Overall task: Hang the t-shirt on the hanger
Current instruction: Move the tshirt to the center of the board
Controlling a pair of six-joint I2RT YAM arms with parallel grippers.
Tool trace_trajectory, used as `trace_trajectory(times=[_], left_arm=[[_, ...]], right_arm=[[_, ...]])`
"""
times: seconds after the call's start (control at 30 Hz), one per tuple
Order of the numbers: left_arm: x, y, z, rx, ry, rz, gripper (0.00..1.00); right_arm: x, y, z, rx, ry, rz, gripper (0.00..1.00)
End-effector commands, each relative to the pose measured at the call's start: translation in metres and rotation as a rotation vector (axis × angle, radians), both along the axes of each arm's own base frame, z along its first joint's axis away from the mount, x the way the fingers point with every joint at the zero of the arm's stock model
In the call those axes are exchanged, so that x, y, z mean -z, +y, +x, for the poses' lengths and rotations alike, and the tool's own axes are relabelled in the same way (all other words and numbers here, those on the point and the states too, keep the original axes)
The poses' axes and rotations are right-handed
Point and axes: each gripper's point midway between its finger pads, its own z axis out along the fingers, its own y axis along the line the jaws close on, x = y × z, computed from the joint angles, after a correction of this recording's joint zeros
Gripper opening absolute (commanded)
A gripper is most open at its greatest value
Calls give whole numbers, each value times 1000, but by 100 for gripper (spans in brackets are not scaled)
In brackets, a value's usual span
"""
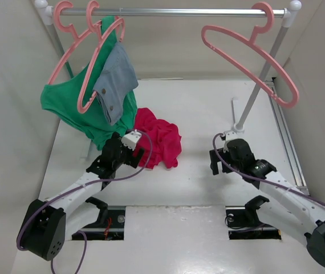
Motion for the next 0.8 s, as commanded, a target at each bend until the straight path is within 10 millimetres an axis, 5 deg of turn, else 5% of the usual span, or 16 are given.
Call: trace_trajectory(times=[0.0, 0.17, 0.33, 0.6, 0.77], left_arm=[[-31, 0, 15, -64, -78, -69, 100], [-34, 0, 13, -25, -56, -16, 100], [-25, -20, -4, 257, -34, 101, 100], [-28, -27, -9, 302, -25, 75, 96], [-22, -15, -8, 239, -19, 103, 96]], right_arm=[[-17, 17, 17, -73, -53, 29, 100], [-23, 36, 25, -180, -65, -30, 100], [-44, 71, 45, -322, -130, -121, 100], [-80, 185, 103, -630, -255, -33, 100], [-65, 232, 121, -750, -248, -81, 96]])
